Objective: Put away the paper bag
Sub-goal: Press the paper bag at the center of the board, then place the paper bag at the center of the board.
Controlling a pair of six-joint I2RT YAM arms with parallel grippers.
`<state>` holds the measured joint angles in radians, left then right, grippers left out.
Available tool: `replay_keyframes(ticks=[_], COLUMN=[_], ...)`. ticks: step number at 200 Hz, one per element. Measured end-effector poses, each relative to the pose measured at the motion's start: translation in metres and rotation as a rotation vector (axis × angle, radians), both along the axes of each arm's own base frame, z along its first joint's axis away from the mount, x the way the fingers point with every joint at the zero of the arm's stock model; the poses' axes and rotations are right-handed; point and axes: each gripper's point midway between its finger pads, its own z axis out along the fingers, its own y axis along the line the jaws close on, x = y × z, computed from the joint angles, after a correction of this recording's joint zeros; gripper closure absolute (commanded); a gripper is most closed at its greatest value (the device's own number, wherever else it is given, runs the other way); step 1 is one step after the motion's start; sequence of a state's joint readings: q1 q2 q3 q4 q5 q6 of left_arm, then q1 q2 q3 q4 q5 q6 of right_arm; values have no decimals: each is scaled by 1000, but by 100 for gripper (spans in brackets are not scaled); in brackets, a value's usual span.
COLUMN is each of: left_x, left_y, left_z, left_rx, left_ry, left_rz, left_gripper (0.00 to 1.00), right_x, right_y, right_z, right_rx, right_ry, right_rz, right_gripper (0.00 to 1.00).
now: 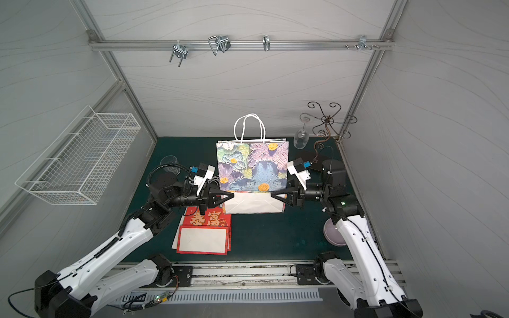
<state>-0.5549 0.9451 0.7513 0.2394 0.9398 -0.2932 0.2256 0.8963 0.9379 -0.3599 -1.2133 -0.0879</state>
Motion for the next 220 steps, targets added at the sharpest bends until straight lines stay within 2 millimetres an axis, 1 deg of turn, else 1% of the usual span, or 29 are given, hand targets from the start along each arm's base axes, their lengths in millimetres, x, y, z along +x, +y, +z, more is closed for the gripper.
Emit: replay_keyframes(ticks=[7,22,26,30,40,51,52,54,55,56,58,77,88,103,123,138,149,159,178,200,220], left_x=[0,0,1,1,2,5,6,6,7,7,8,19,25,34,46,51,54,56,55,47,39], left_y=[0,0,0,0,0,2,2,2,3,3,3,16,30,56,93,117,135,152,181,204,216], left_z=[1,1,1,1,1,0,0,0,0,0,0,3,6,10,10,12,12,8,-3,-4,4], left_rx=[-3,-6,-6,-7,-7,-3,-2,-2,-1,-1,0,5,5,14,66,100,121,141,184,196,179], left_ry=[7,22,27,31,38,54,56,58,59,60,63,69,67,65,90,106,126,149,203,244,273], left_rz=[1,3,5,6,12,39,46,49,55,58,69,208,321,500,729,865,969,1057,1206,1308,1352], left_gripper=[100,100,94,85,54,32,27,10,5,3,1,0,0,0,0,0,0,1,3,3,3], right_x=[0,-2,-2,-2,-1,1,1,2,2,2,3,9,14,17,13,4,-4,-9,-21,-40,-53], right_y=[0,1,2,2,2,3,3,3,3,3,3,4,5,11,27,45,62,78,115,155,185], right_z=[2,5,5,5,4,3,3,3,3,3,2,-2,-7,-17,-33,-45,-54,-61,-76,-98,-118], right_rx=[4,9,9,9,5,-3,-3,-5,-6,-7,-9,-38,-65,-106,-162,-195,-216,-228,-252,-283,-308], right_ry=[-4,0,0,2,9,16,17,20,23,23,25,67,108,166,251,304,339,375,439,500,553], right_rz=[3,9,9,8,1,-15,-16,-20,-23,-25,-31,-99,-150,-193,-207,-192,-163,-144,-103,-64,-57], right_gripper=[100,100,100,100,100,100,100,100,100,100,100,100,100,100,100,100,100,100,100,100,100])
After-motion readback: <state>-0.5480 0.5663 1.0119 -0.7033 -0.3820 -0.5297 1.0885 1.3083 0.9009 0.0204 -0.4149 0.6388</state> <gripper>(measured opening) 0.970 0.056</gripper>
